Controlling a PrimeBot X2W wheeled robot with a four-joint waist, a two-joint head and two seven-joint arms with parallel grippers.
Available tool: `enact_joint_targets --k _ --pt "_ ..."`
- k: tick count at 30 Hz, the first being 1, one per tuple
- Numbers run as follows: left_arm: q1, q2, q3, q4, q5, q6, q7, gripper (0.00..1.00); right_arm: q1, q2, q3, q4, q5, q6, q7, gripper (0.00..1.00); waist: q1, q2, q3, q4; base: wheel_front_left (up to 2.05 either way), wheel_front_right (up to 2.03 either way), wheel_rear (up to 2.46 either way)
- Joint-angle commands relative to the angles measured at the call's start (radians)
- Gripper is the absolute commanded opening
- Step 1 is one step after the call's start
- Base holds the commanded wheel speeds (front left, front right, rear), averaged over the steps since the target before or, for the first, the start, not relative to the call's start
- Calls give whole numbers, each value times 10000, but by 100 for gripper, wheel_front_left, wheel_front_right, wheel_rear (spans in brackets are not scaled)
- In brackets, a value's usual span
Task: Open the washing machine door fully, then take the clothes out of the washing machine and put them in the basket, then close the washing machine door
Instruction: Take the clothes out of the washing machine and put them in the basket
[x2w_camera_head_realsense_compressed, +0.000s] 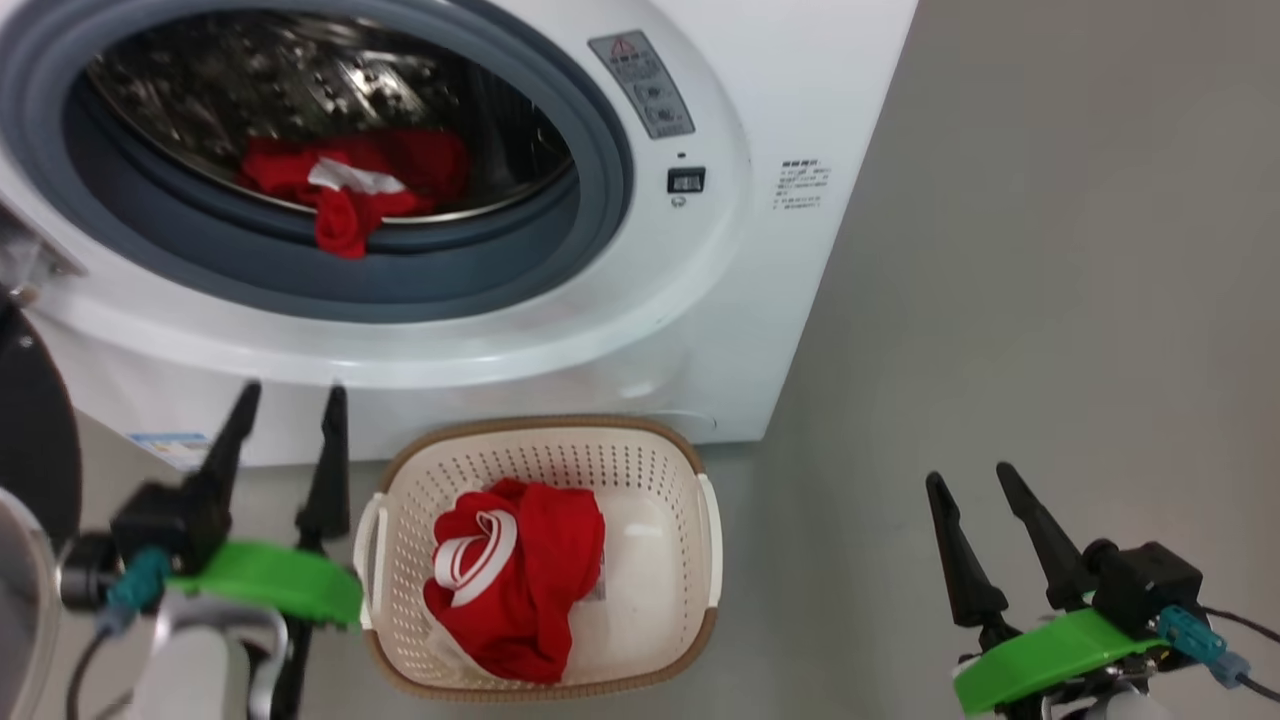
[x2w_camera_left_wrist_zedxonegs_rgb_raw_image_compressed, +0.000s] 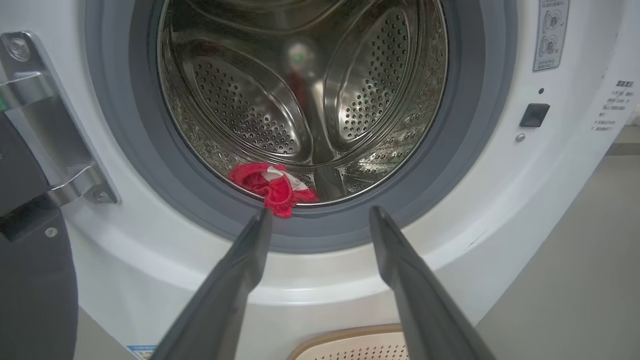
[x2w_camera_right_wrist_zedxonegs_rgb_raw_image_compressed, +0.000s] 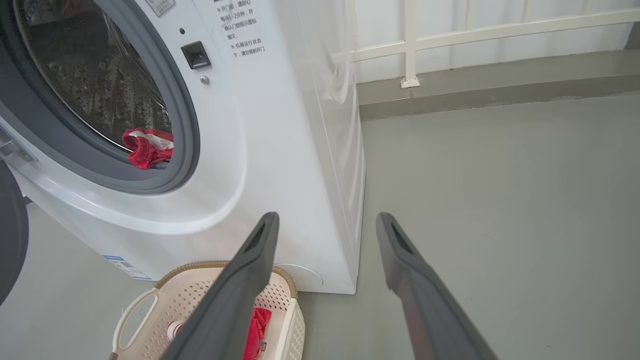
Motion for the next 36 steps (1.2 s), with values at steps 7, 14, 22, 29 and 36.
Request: enact_joint_targets --k 7,14,22,29,36 --pt "-2593 664 145 1256 91 -54 -51 100 -766 -69 361 -344 145 48 -65 100 0 0 1607 -358 0 0 0" --pt "-4375 1178 -129 2759 -7 -54 -51 100 -1148 -69 418 -470 255 48 -65 100 0 0 2533 -548 0 0 0" --pt "-6236 1453 -606 4514 26 -34 -51 100 -1563 -69 460 -558 340 48 -65 100 0 0 3296 -555 0 0 0" --pt "-7567 1519 -748 5914 172 183 -51 100 -1831 -68 554 -577 383 48 -65 100 0 0 3619 -603 0 0 0" --pt "-8557 1682 -889 6904 286 301 -51 100 -2011 -68 654 -606 434 48 -65 100 0 0 3876 -729 0 0 0"
